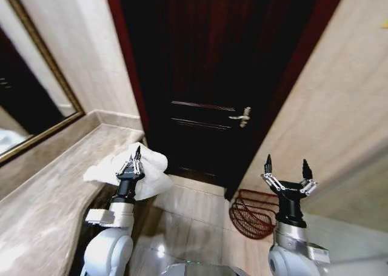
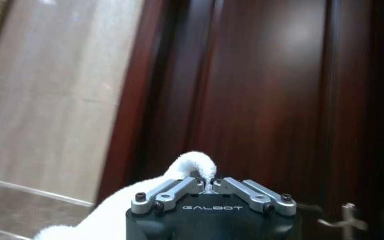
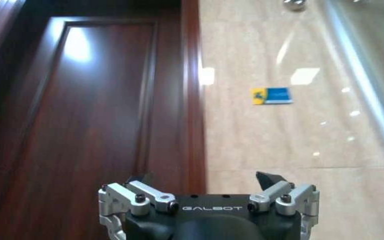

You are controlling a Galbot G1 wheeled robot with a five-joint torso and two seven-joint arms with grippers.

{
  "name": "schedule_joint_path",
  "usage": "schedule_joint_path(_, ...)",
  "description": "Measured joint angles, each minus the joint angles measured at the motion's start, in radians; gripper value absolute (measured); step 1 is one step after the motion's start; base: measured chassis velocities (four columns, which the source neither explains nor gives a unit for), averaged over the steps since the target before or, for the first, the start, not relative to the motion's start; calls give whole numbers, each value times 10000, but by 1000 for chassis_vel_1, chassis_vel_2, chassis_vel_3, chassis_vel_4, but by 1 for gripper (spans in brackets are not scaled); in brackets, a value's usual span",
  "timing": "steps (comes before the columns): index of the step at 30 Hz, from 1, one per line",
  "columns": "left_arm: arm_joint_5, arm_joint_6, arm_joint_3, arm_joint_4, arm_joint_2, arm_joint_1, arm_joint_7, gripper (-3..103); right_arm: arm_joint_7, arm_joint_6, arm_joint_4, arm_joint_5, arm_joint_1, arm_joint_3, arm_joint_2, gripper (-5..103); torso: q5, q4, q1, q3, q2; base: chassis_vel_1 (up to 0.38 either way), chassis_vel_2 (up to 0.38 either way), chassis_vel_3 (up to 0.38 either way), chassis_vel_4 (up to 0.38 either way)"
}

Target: Discard the used towel into the hamper.

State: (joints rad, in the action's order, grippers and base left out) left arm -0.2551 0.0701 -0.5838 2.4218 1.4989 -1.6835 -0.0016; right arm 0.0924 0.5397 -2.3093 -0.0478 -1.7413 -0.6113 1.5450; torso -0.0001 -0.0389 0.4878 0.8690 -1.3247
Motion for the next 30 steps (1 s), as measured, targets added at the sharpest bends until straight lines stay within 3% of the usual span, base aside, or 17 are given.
schedule_joint_path(30, 17, 210, 34, -286, 10, 136, 49, 2, 192, 232, 88, 118, 26, -65, 31, 100, 1, 0, 0, 0, 0, -126, -123, -124, -126)
